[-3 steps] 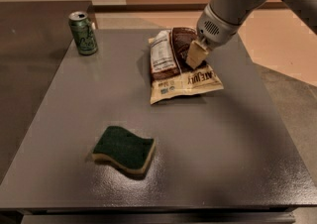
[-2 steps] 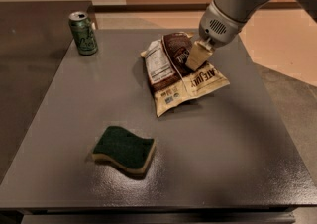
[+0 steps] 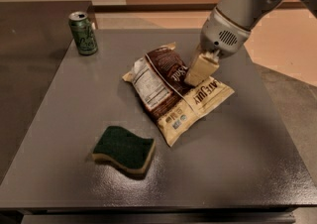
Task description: Move brown chip bag near sponge
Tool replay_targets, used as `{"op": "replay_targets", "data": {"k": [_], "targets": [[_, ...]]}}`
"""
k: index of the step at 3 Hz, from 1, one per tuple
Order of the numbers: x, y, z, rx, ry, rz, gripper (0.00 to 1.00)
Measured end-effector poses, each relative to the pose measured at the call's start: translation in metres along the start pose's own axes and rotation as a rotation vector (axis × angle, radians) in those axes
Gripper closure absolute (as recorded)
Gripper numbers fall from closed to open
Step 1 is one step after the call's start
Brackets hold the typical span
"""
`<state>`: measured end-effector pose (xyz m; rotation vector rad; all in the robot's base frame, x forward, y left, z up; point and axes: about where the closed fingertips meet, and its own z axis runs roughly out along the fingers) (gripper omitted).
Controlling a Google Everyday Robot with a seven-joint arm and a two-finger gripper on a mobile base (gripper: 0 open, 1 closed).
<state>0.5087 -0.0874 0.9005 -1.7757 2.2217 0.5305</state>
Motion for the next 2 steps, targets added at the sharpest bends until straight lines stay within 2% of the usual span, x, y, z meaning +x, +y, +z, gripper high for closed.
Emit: {"op": "replay_targets", "data": {"k": [1,2], "targets": [[0.002,0.025,0.005,-0.06,0.006,-0.082,1.0],[0.005,0.044,0.011,-0.093,0.02,-0.125,0.83]]}}
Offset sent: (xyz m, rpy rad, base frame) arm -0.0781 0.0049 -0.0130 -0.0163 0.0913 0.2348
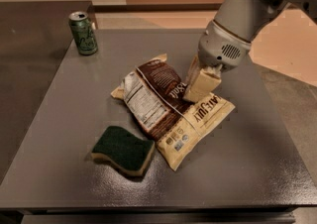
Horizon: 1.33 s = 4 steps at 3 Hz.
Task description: Move brown chip bag near sponge
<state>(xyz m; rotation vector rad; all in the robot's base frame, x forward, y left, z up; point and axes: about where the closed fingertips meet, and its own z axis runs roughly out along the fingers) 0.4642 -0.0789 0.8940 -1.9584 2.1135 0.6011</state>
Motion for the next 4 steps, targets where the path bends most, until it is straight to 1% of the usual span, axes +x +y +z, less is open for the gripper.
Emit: {"op": "replay_targets", "data": {"k": [3,4], "targets": [[-0.0082,-0.0079,0.0003,0.039,-0.02,-0.004,0.12],[-0.0103,-0.0094,0.0003,0.048,-0.025,-0.006,0.0]]}}
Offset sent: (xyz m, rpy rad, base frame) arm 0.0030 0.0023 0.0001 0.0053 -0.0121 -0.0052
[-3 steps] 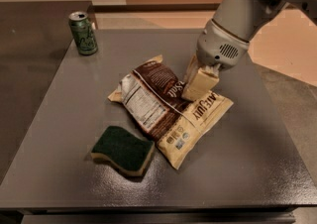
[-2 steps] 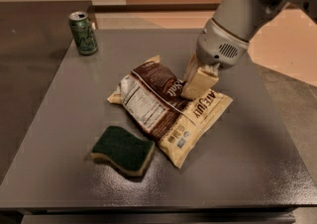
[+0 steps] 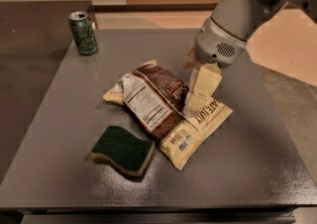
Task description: Move brown chip bag near sponge
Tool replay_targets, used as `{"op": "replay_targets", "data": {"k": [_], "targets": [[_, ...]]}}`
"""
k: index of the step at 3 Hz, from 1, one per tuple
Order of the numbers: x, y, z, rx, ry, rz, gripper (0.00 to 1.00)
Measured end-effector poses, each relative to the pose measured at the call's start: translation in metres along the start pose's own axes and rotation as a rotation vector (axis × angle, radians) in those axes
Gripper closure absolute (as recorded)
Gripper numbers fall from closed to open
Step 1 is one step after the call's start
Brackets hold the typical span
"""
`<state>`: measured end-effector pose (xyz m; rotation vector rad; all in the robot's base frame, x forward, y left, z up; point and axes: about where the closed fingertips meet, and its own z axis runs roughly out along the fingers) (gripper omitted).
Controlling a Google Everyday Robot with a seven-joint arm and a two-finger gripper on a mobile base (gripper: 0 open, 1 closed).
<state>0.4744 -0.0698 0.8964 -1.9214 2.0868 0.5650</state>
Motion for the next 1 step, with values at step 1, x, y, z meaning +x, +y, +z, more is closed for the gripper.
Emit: {"op": "replay_targets", "data": {"k": [1], "targets": [[0.0,0.0,0.0,0.0,0.0,0.0,0.0]]}}
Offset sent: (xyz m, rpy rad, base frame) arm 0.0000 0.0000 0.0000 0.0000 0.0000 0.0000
